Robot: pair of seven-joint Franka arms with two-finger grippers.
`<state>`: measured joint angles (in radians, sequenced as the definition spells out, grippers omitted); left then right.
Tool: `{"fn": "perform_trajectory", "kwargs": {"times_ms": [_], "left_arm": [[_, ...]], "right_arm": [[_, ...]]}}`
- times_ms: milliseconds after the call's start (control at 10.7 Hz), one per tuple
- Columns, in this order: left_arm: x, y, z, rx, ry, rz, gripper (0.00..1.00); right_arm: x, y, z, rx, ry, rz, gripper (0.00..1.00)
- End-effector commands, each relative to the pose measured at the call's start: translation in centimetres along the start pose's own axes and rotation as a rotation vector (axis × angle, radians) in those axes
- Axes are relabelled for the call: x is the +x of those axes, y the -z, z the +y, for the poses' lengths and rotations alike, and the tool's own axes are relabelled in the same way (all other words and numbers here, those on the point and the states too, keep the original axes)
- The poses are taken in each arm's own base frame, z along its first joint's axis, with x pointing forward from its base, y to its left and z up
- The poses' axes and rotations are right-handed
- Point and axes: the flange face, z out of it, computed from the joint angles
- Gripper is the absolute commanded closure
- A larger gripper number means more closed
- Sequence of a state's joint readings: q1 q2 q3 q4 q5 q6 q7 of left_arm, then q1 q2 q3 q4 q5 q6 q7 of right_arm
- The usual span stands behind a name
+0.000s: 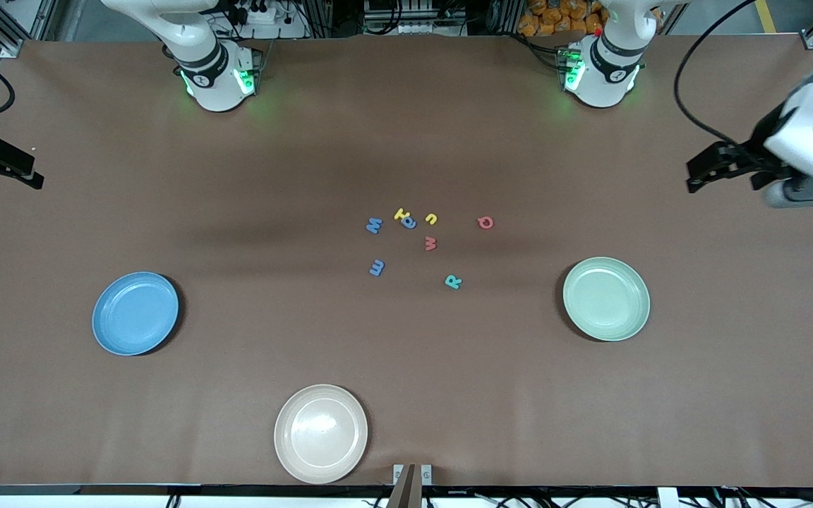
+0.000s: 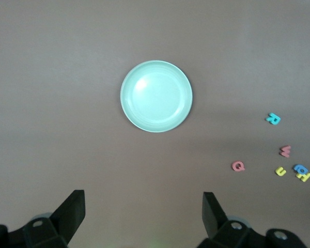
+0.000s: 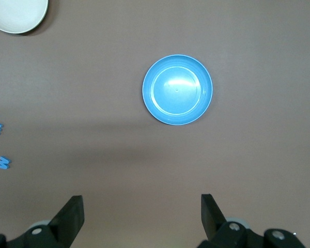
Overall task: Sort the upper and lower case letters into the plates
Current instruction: 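Move the left gripper toward the scattered foam letters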
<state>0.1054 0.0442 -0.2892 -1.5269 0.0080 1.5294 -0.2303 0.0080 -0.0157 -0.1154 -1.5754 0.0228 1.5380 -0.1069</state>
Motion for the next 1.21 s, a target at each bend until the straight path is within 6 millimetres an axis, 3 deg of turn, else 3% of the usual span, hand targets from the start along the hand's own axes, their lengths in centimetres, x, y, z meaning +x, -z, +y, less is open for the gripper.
{"fn": "perform_trajectory", "kwargs": {"times_ms": [0, 280, 467, 654, 841, 1121], "left_arm": [[-0.1, -1.9, 5.4, -0.001, 0.05, -0.022, 0.0], [-0.6, -6.8, 15.6, -0.039, 0.141, -0.051, 0.0], [-2.3, -10.5, 22.1, -0.029, 0.239, -0.092, 0.0], [-4.2, -15.2, 26.9, -0.011, 0.387, -0.136, 0.0], [-6.2, -20.0, 30.4, -0.021, 0.57, -0.137, 0.0], [-8.4, -27.6, 35.9, -0.018, 0.788, -0.175, 0.0]], "right_arm": [[-0.2, 0.2, 0.3, 0.004, -0.013, -0.007, 0.0], [0.1, -0.4, 0.8, 0.004, -0.023, -0.01, 0.0], [0.6, -1.2, -0.1, 0.008, -0.011, -0.023, 0.0], [1.5, -2.6, -0.5, 0.01, -0.005, -0.045, 0.0], [1.9, -3.7, -0.6, 0.014, -0.003, -0.069, 0.0], [4.6, -7.8, -0.9, 0.007, -0.006, -0.09, 0.0]]}}
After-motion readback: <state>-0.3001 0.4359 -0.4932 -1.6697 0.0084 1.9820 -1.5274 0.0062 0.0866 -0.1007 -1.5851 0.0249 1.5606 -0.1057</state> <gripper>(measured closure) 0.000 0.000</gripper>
